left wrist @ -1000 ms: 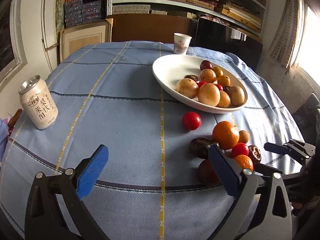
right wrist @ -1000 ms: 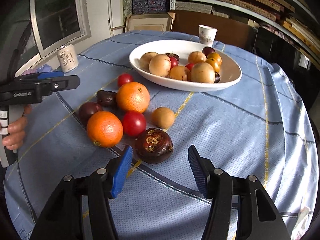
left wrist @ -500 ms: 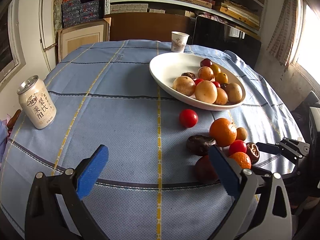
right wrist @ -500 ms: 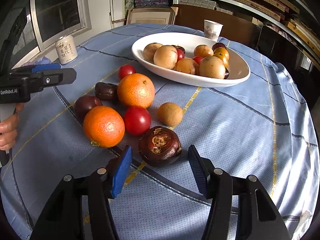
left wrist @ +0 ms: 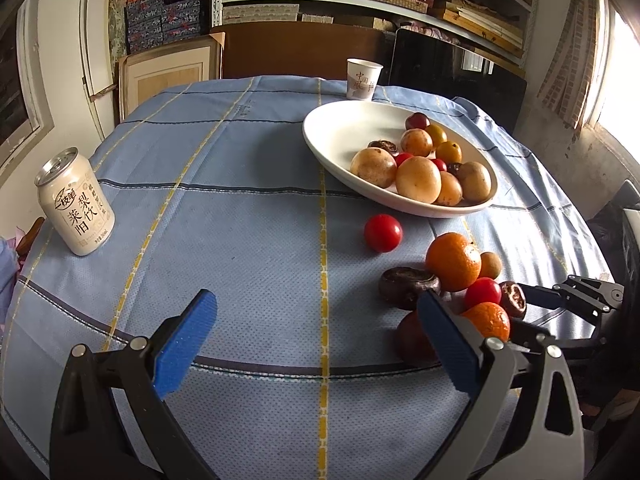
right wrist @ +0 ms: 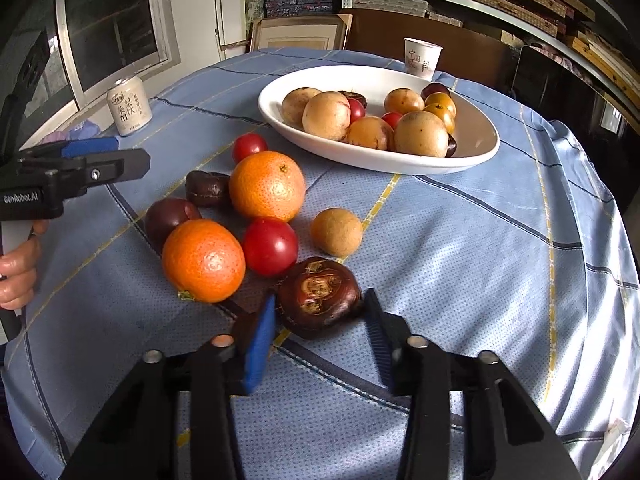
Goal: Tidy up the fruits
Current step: 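Move both open tools back to the fruit pile, then grasp a patterned dark brown fruit with the right tool while the left tool grasps a dark plum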
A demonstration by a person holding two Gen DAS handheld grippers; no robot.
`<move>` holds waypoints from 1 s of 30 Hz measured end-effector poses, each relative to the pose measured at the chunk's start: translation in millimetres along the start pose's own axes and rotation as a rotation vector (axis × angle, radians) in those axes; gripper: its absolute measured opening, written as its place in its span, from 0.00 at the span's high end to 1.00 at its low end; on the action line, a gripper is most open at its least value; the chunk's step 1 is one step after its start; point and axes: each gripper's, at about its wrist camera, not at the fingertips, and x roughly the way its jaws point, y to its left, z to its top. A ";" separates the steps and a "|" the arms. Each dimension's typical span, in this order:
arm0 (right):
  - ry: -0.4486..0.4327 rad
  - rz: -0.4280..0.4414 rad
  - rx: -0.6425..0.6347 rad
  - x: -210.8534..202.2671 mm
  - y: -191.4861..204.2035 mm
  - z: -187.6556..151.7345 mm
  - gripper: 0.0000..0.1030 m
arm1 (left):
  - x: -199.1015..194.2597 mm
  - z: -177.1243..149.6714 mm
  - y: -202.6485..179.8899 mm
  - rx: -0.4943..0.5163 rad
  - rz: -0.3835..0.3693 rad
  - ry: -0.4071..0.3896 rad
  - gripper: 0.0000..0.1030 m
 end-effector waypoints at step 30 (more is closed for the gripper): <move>-0.026 -0.012 0.222 -6.7 -41.6 -0.4 0.58 | 21.8 -20.8 -48.4 0.190 -0.227 0.141 0.51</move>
